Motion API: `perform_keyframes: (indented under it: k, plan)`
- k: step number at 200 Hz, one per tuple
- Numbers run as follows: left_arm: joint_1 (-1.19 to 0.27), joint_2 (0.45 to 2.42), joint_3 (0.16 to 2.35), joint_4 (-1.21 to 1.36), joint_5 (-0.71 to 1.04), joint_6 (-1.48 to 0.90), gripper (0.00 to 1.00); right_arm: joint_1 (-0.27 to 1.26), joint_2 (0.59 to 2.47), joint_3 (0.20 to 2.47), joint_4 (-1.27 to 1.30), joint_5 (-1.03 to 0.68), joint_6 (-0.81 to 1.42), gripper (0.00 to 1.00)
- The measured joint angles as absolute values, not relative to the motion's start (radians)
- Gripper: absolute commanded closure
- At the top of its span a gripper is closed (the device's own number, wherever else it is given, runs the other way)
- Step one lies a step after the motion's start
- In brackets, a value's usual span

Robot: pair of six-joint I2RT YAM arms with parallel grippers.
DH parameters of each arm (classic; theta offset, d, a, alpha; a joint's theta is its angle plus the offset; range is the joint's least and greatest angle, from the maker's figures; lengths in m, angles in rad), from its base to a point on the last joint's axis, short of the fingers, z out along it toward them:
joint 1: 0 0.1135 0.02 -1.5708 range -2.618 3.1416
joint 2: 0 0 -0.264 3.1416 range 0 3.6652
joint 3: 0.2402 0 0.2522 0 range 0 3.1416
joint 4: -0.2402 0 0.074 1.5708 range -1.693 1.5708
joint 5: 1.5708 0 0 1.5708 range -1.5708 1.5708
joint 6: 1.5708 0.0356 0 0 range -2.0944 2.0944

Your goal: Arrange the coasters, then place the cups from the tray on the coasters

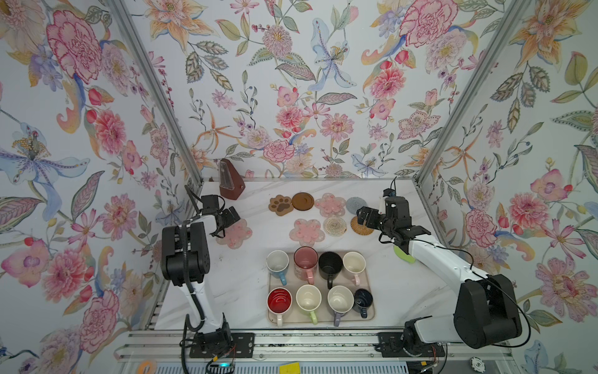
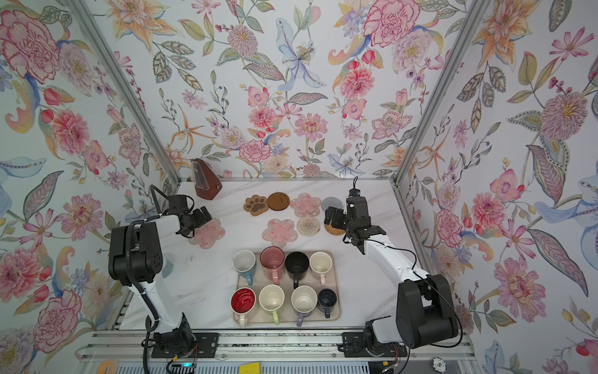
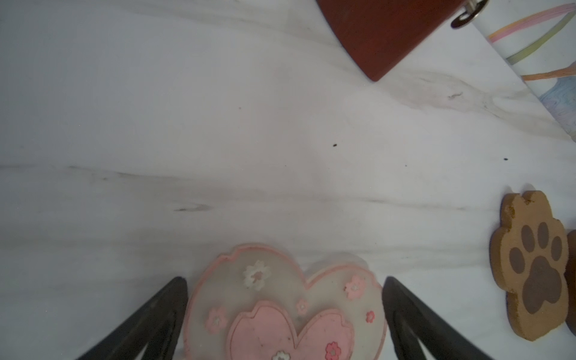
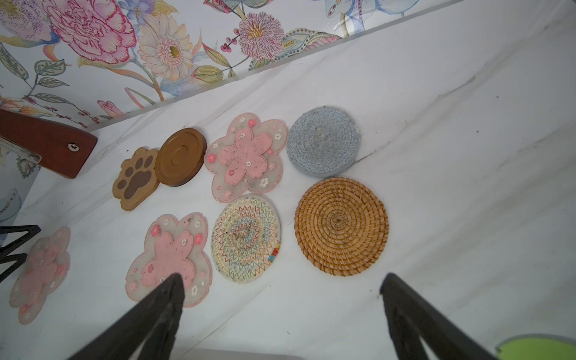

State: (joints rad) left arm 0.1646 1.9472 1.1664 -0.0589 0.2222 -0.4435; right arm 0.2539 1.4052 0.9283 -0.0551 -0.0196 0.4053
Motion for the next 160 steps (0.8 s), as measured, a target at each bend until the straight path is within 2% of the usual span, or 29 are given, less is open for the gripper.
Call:
perform_keyframes:
  k: [71,160]
  plan:
    - [0.152,1.877,1.065,-0.013,0.283,-0.487,0.01,0.254,1.414,0.929,-0.054,-0.027,0.406,0.01]
    - [0.054,1.867,1.054,-0.013,0.285,-0.519,0.01,0.254,1.418,0.929,-0.047,-0.037,0.406,0.01]
